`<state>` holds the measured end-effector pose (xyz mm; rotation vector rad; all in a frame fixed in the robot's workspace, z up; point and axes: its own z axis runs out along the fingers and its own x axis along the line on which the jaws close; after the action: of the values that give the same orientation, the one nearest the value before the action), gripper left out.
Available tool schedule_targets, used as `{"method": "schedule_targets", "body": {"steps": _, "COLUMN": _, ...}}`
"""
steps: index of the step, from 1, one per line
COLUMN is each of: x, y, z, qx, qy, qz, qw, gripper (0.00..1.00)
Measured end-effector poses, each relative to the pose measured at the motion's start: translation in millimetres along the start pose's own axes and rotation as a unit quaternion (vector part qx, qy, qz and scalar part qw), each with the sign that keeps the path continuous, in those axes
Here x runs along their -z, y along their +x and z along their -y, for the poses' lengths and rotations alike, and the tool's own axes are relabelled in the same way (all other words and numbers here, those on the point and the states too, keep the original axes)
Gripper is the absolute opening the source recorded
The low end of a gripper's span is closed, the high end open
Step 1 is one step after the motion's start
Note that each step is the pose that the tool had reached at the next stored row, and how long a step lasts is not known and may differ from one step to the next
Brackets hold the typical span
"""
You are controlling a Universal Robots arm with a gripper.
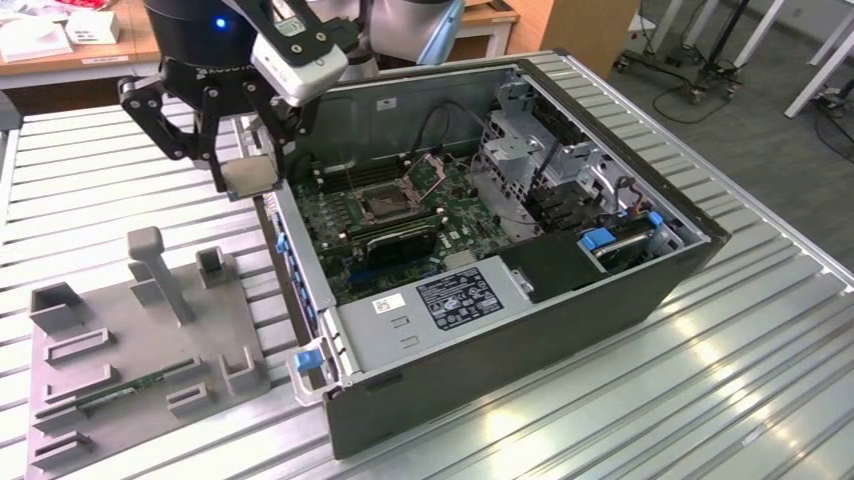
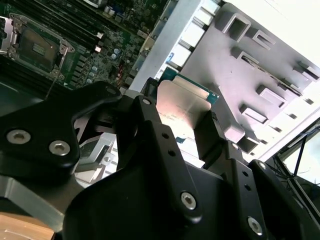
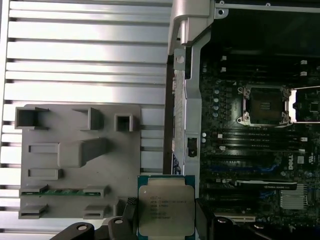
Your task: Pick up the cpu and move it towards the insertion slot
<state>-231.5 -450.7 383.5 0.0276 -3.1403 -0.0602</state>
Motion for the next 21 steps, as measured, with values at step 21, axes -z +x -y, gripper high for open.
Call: {"method": "schedule_targets", "body": {"steps": 21, "x": 0.0, "y": -26.8, "z": 0.5, "qx": 0.000, "qy": 0.0000, "qz": 0.0000, "qw": 1.00000, "gripper": 0.54}}
